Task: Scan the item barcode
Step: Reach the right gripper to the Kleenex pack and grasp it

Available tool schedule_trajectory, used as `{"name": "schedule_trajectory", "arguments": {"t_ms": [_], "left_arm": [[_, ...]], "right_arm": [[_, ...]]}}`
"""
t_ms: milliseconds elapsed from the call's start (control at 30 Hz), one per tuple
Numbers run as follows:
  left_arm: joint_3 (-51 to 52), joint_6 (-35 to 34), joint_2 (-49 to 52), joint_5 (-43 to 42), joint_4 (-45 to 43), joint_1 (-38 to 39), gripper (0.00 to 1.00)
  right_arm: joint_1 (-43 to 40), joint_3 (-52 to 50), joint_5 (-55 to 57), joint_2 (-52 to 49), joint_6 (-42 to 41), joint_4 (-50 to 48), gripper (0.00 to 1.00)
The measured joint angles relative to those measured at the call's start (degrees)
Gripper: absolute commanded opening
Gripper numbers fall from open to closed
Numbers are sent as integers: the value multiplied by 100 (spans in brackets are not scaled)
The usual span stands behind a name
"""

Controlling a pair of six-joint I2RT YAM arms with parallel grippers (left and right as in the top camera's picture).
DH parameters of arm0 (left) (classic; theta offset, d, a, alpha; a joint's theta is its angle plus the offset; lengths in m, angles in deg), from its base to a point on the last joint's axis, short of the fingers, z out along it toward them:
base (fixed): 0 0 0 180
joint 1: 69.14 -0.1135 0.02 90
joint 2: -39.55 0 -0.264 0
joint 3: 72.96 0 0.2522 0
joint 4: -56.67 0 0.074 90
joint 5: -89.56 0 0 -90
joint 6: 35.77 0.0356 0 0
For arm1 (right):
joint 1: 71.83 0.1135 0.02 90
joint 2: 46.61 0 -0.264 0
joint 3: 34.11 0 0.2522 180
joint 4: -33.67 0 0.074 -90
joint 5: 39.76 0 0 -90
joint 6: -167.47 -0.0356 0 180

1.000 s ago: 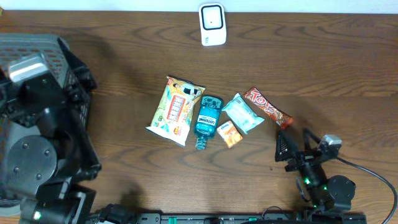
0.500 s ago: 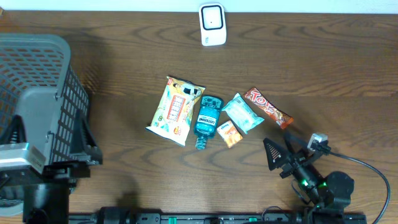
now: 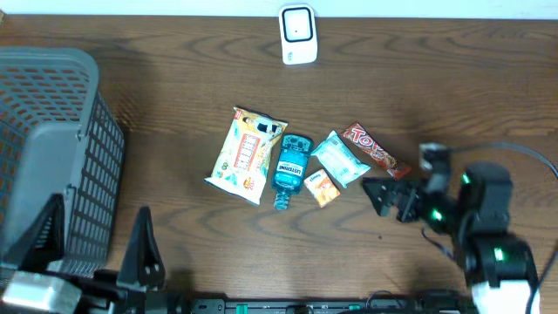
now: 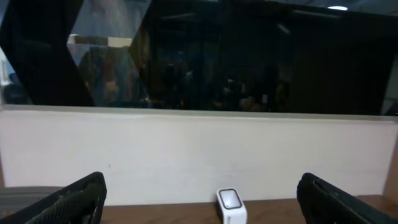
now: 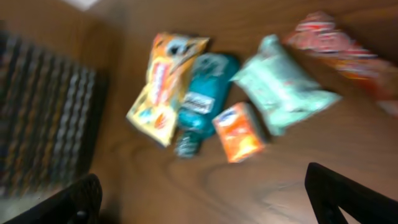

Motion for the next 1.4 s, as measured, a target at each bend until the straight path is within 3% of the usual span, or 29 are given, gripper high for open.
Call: {"name": "schedule_trajectory", "arguments": {"t_ms": [167,333,367,400,633,867,1233,1400], "left_arm": [[162,-63,-83,-63,24,13,98],[197,-68,-83,-74,37,50,98],[197,-66,-83,-81,37,50,98],[197,-66,-83,-81,39,50,98],[197,-66,-83,-81,44,96,98],[197,-68,-83,-81,44,116,98],[197,-68,-83,-83,76,116,98],[197,-68,-83,-83,79,116,98]], "right_arm": [[603,133,-533,-1080,-57,-848,99],[1049,136,-743,-2227,-1569,-1241,98],[1123,136,-748,-2430,-1917,-1261,83],[1202,136,-732,-2658,-2267,-1307,76],[1537,138,-35,-3993,-4002,-992,77],[1729,155,732,-4664,-5169,-905,76],[1810,225,1436,-4662,-5663,-1696,63],[1934,267,1893,-4662,-5696,-1821,65]]}}
